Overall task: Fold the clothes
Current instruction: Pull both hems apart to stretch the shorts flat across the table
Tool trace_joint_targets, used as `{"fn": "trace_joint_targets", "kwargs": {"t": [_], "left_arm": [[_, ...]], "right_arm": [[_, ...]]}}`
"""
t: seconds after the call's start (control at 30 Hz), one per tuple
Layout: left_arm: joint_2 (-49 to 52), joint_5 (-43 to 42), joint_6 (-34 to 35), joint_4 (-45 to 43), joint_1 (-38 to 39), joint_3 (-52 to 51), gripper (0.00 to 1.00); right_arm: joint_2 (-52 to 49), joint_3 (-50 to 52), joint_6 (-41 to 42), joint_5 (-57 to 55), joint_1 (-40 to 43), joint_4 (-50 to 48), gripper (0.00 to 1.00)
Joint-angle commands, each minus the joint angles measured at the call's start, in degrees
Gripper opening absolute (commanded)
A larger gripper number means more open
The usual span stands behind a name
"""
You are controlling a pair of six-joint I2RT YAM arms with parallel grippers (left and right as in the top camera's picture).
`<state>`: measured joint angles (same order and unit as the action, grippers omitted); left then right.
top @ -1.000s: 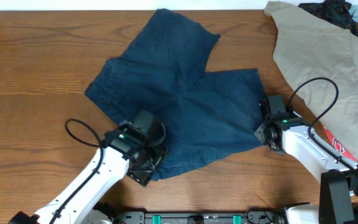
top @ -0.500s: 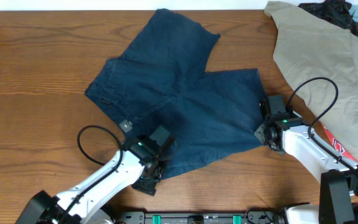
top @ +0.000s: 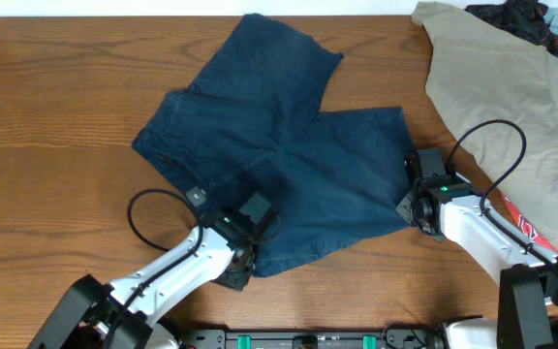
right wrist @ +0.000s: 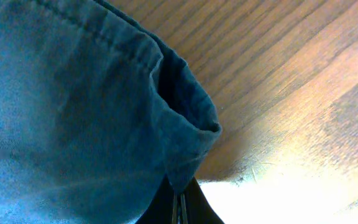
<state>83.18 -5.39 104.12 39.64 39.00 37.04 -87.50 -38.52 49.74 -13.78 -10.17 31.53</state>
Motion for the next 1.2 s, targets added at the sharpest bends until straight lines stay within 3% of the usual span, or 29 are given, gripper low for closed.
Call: {"fn": "trace_joint_targets", "kwargs": {"t": [0.0, 0.3, 0.37, 0.67, 0.83, 1.03, 1.17], "left_arm": [[1.38, 1.55, -4.46, 0.76, -0.46, -1.18, 0.06], [-7.08, -0.81, -36.22, 2.08, -2.27, 2.40, 0.06], [-9.57, -0.35, -38.62, 4.15, -1.64, 4.48, 0.06], [-20.81, 0.55, -36.70, 7.39, 0.72, 9.01, 0.06], [-28.04, 1.66, -33.44, 14.82, 0.72, 9.03, 0.06], [-36.50, 2.75, -32.00, 18.62, 0.72, 9.03, 0.06], [-39.15, 10.05, -29.44, 18.60, 0.66, 9.03, 0.06]], "right_arm": [[-2.71, 2.95, -2.97, 0.76, 1.03, 1.09, 0.01], [3.58, -2.10, -9.22, 5.40, 3.21, 9.35, 0.01], [6.56, -4.37, -11.39, 6.84, 4.68, 12.81, 0.01], [19.85, -14.47, -16.61, 6.99, 11.39, 28.85, 0.01], [24.83, -18.36, -20.39, 6.99, 15.96, 34.60, 0.01], [26.64, -23.82, -25.18, 7.61, 20.83, 38.82, 0.01], [26.43, -27.69, -29.97, 11.93, 20.92, 37.81, 0.01]]}}
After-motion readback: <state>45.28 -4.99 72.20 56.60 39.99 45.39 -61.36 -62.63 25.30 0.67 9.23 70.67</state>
